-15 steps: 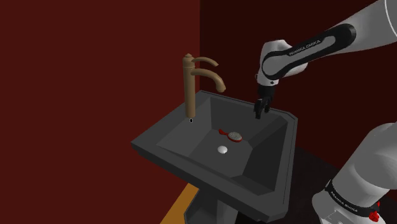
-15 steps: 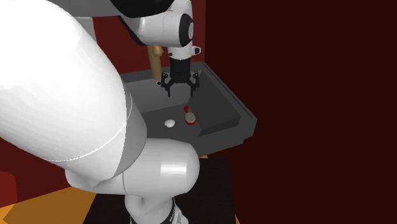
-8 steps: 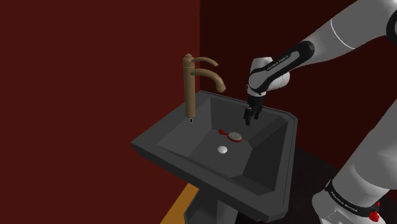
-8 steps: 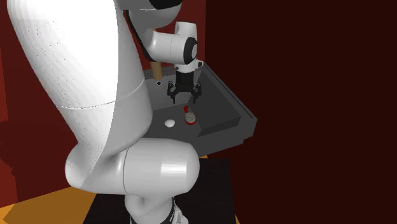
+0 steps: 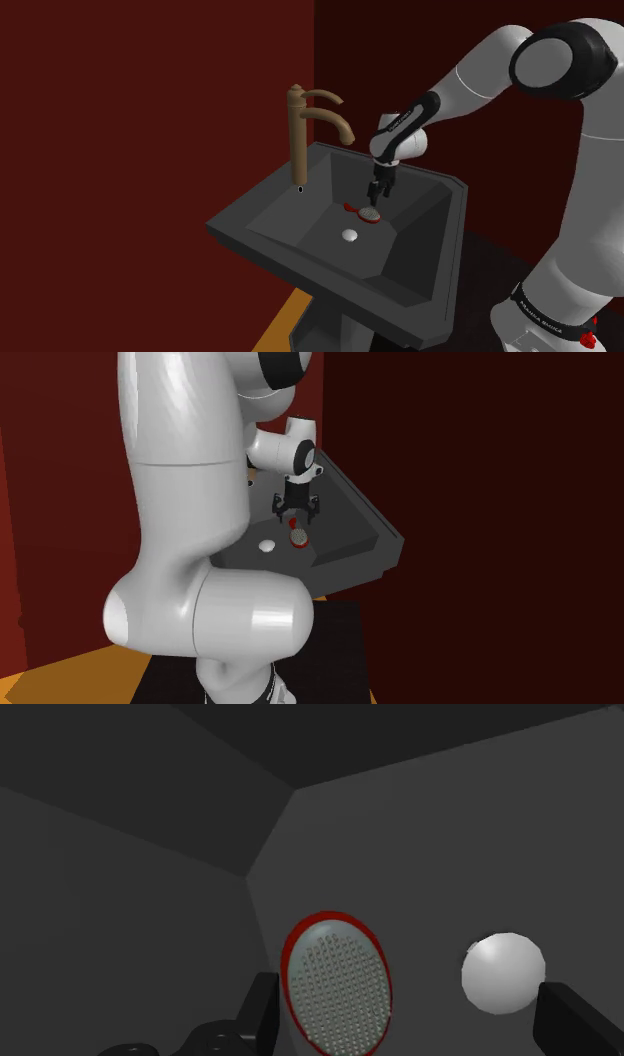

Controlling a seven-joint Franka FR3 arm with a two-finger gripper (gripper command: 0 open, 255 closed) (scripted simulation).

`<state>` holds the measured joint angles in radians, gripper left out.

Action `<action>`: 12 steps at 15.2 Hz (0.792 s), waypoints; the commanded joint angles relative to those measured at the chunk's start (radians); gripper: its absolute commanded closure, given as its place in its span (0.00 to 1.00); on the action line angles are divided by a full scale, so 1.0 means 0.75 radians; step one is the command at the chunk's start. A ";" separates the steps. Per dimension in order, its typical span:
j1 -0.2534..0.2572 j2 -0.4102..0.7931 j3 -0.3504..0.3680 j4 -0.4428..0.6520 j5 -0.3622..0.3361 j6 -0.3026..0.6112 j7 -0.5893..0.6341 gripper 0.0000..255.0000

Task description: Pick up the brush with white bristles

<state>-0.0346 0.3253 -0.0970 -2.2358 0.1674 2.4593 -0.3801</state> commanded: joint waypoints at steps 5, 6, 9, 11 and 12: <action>-0.041 0.317 0.043 0.250 0.072 0.080 -0.055 0.00; -0.048 0.370 0.050 0.298 0.080 0.088 -0.061 0.00; -0.052 0.403 0.055 0.308 0.085 0.110 -0.066 0.00; -0.055 0.436 0.060 0.318 0.090 0.132 -0.072 0.00; -0.057 0.452 0.062 0.324 0.093 0.143 -0.074 0.00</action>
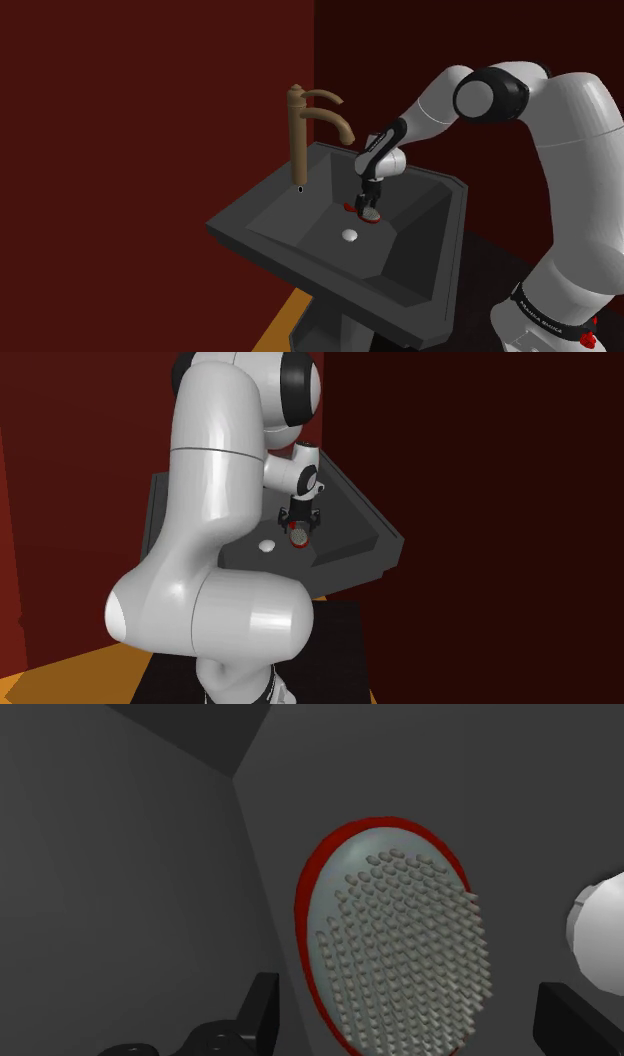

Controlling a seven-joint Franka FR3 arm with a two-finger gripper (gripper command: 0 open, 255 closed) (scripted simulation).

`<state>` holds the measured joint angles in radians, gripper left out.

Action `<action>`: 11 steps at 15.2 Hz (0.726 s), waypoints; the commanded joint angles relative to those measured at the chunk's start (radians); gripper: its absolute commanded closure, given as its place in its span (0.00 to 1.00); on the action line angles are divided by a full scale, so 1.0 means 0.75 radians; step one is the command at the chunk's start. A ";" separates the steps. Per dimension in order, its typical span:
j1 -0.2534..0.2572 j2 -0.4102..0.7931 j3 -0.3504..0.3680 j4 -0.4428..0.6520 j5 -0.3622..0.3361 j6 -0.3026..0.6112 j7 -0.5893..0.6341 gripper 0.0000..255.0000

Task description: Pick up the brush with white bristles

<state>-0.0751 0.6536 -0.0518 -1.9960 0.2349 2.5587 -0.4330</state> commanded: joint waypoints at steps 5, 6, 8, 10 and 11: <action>-0.009 0.061 0.009 0.024 0.009 0.038 -0.012 1.00; -0.008 0.060 0.009 0.022 0.009 0.039 -0.012 1.00; -0.008 0.059 0.009 0.020 0.009 0.039 -0.011 1.00; -0.008 0.059 0.009 0.022 0.009 0.038 -0.011 1.00; -0.008 0.060 0.009 0.022 0.009 0.038 -0.011 1.00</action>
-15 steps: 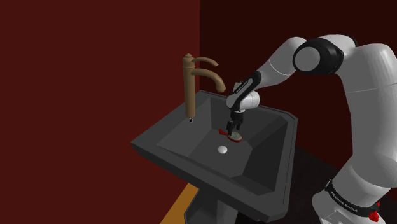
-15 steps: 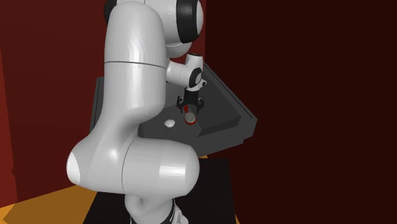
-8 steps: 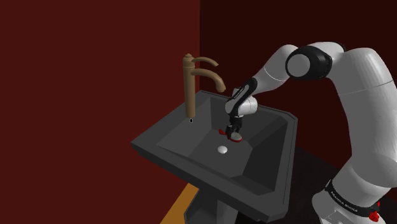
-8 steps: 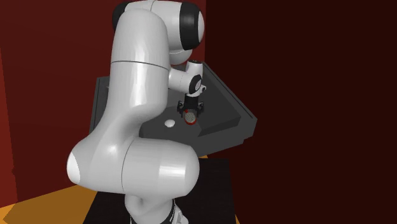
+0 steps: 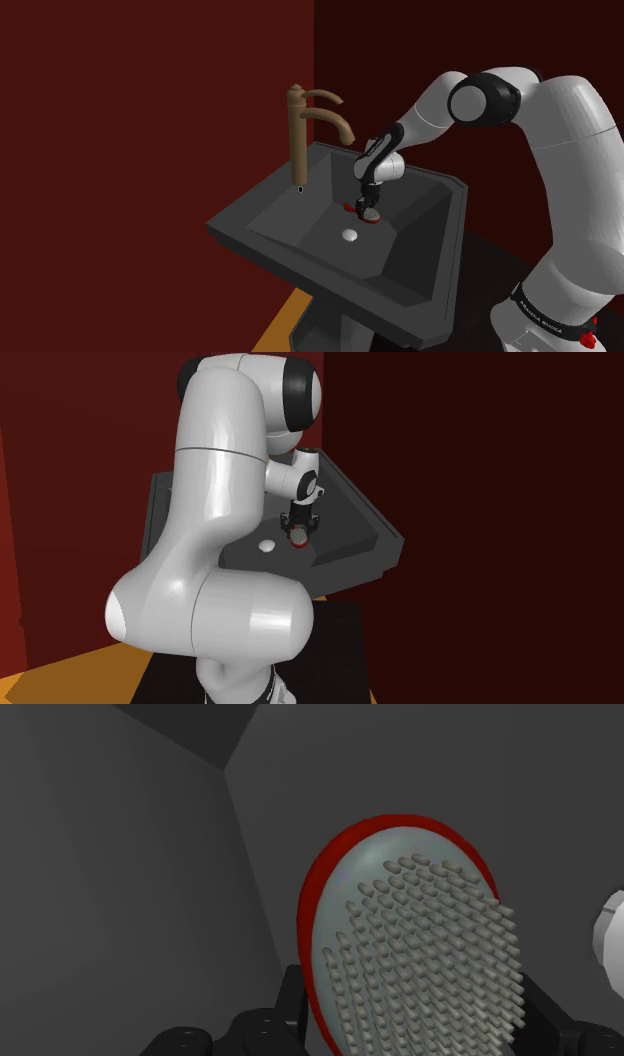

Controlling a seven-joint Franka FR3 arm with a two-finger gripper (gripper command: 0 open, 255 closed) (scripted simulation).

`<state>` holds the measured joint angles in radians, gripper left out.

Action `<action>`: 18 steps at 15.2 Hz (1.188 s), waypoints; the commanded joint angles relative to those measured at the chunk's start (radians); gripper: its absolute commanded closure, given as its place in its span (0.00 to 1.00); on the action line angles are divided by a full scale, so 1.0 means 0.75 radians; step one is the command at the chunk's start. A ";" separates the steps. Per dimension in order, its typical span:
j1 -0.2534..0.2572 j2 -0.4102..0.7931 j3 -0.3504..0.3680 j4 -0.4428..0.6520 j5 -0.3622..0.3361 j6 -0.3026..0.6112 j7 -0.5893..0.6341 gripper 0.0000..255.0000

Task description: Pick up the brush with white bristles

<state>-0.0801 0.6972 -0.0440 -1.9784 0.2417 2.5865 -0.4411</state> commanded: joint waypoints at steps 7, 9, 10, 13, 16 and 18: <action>0.006 -0.067 -0.012 -0.027 -0.010 -0.042 0.011 1.00; 0.010 -0.100 -0.017 -0.037 -0.015 -0.064 0.016 1.00; 0.012 -0.116 -0.019 -0.042 -0.018 -0.075 0.019 1.00; 0.017 -0.163 -0.026 -0.055 -0.026 -0.110 0.028 1.00; 0.021 -0.209 -0.033 -0.064 -0.036 -0.146 0.037 1.00; 0.024 -0.240 -0.038 -0.069 -0.042 -0.171 0.043 1.00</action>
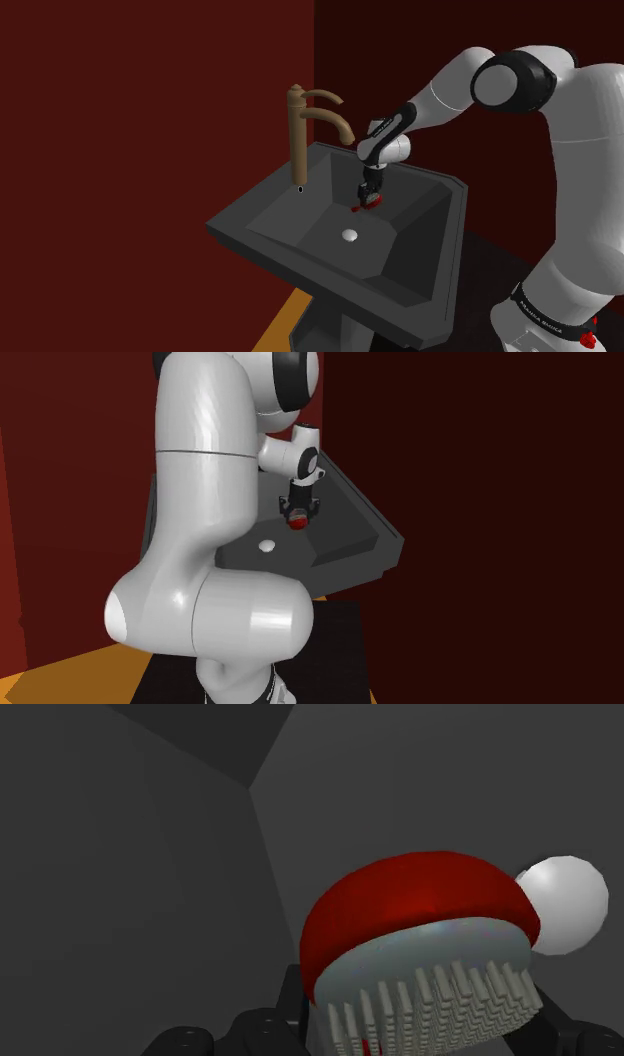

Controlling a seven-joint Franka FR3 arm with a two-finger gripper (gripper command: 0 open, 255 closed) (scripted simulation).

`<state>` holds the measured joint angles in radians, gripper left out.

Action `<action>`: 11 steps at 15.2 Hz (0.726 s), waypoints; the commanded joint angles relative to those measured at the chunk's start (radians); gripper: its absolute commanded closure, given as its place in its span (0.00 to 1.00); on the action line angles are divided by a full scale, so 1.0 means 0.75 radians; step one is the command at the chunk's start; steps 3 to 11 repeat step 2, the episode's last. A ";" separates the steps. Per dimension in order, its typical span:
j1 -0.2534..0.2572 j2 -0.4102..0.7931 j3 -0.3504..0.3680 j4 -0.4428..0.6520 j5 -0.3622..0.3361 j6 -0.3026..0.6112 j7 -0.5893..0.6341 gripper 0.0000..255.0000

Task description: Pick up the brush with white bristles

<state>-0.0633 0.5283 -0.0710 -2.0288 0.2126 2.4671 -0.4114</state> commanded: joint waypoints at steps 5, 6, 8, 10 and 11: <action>0.002 -0.017 -0.002 -0.003 -0.003 -0.014 0.004 1.00; 0.002 -0.017 -0.002 -0.003 -0.003 -0.014 0.004 1.00; 0.002 -0.017 -0.002 -0.003 -0.003 -0.014 0.004 1.00; 0.002 -0.017 -0.002 -0.003 -0.003 -0.014 0.004 1.00; 0.002 -0.017 -0.002 -0.003 -0.003 -0.014 0.004 1.00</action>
